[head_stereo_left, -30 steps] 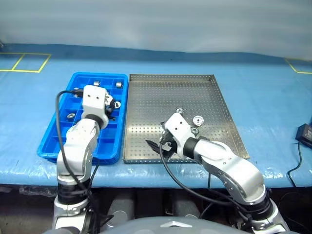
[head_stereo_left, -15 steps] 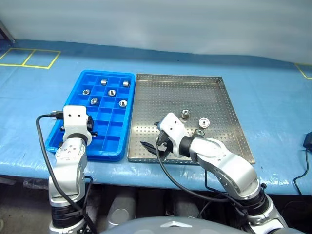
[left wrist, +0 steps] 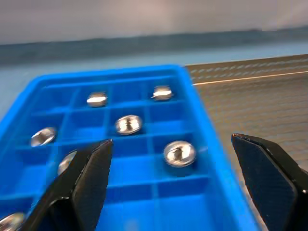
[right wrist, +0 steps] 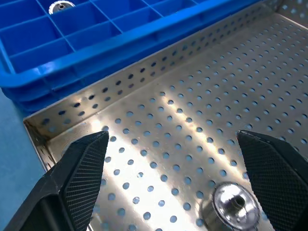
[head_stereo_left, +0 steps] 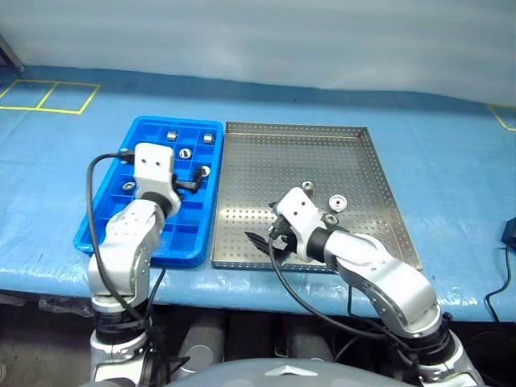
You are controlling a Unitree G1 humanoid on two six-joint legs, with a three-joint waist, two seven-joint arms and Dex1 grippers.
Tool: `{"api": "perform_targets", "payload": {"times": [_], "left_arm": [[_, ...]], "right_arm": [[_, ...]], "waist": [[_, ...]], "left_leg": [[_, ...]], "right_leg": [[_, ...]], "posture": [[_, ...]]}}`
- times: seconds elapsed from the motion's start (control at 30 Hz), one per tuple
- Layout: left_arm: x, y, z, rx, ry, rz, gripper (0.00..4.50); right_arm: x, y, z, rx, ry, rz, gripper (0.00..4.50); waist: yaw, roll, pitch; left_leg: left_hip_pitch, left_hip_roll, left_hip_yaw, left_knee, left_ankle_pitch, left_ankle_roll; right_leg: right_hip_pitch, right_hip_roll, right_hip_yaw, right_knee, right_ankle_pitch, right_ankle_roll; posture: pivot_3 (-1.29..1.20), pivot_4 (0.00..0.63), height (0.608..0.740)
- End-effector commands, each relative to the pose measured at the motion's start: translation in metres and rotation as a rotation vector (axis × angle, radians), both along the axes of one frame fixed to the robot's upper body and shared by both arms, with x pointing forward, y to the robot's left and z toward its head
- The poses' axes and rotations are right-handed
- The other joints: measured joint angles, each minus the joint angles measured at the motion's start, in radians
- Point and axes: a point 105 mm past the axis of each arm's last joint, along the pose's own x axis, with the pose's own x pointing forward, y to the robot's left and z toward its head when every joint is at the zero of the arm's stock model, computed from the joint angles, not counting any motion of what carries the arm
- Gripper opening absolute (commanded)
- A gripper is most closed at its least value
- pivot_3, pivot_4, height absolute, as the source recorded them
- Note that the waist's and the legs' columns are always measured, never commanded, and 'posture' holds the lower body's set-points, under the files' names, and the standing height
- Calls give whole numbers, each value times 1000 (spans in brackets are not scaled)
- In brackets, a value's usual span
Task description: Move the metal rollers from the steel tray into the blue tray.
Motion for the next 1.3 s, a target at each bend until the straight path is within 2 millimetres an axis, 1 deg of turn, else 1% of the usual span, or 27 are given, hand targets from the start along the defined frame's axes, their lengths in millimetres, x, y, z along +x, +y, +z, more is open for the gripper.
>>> {"api": "perform_targets", "payload": {"times": [0.03, 0.1, 0.13, 0.2, 0.33, 0.47, 0.6, 0.73, 0.83, 0.97, 1.03, 1.07, 1.23, 1.3], "left_arm": [[-1, -43, -1, -10, 32, -252, 4305], [-2, -63, -4, -14, 60, -365, 4305], [-3, -75, -10, 12, 80, -427, 4305], [-5, -92, -19, 39, 111, -509, 4305], [-7, -113, -38, 87, 161, -614, 4305], [-9, -118, -53, 154, 188, -658, 4305], [-13, -117, -69, 210, 231, -685, 4305], [-24, -115, -85, 280, 290, -749, 4305], [-28, -112, -95, 343, 308, -774, 3776], [-23, -112, -93, 327, 284, -744, 2378], [-17, -110, -86, 292, 253, -696, 1727], [-14, -109, -83, 278, 241, -675, 1622], [-4, -100, -60, 191, 152, -570, 1623], [2, -92, -46, 150, 96, -503, 1623]], "right_arm": [[0, -14, 12, 0, -54, -61, 4500], [-1, -22, 11, -8, -54, -93, 4500], [-3, -26, 10, -15, -52, -114, 4500], [-6, -31, 9, -22, -47, -142, 4500], [-10, -33, 8, -19, -42, -162, 4500], [-12, -33, 9, -12, -43, -175, 4500], [-12, -32, 10, -9, -45, -179, 4500], [-11, -29, 11, -6, -48, -171, 4500], [-10, -28, 12, -5, -52, -162, 4500], [-8, -27, 12, -5, -54, -155, 4500], [-8, -26, 12, -5, -53, -152, 4500], [-8, -25, 12, -4, -52, -149, 4500], [-8, -21, 12, 0, -48, -131, 4500], [-8, -19, 12, 1, -49, -120, 4500]], "waist": [[-11, 0, 0], [-21, 0, 0], [-26, 0, 0], [-36, 0, 0], [-56, 1, 0], [-66, 1, 0], [-72, 1, 0], [-73, 1, 0], [-72, 1, 0], [-71, 1, 0], [-71, 1, 0], [-71, 1, 0], [-69, 1, 0], [-69, 1, 0]], "left_leg": [[0, 0, 0, 0, 0, 0], [0, 0, 0, 0, 0, 0], [0, 0, 0, 0, 0, 0], [0, -1, 0, 0, 0, 0], [1, -2, 1, -1, 0, 0], [1, -1, 1, -1, 0, 0], [1, 0, 1, -1, 0, 0], [1, 1, 2, -1, 0, 0], [1, 1, 2, -1, 0, 0], [1, 1, 2, 0, 0, 0], [1, 1, 2, 0, 0, 0], [1, 1, 2, 0, 0, 0], [1, 2, 2, 0, 0, 0], [1, 2, 2, 0, 0, 0]], "right_leg": [[0, 0, 0, 0, 0, 0], [0, 1, 0, 0, 1, 2], [0, 1, 0, 0, 2, 3], [0, 2, 0, 0, 2, 3], [-1, 2, 1, 0, 2, 3], [-1, 3, 1, 1, 2, 3], [-1, 2, 2, 1, 2, 3], [-1, 2, 2, 0, 2, 4], [-1, 2, 2, 0, 2, 4], [-1, 2, 2, 0, 2, 3], [-1, 2, 2, 0, 2, 4], [-1, 2, 2, 0, 2, 4], [-1, 2, 2, 1, 2, 4], [-1, 2, 2, 1, 2, 4]], "posture": [[80, 150, 740], [60, 150, 740], [60, 150, 740], [27, 150, 740], [-1, 150, 740], [-26, 150, 740], [-30, 150, 740], [-12, 150, 740], [-12, 150, 740], [-1, 150, 740], [-1, 150, 740], [10, 150, 740], [24, 150, 740], [28, 150, 740]]}}
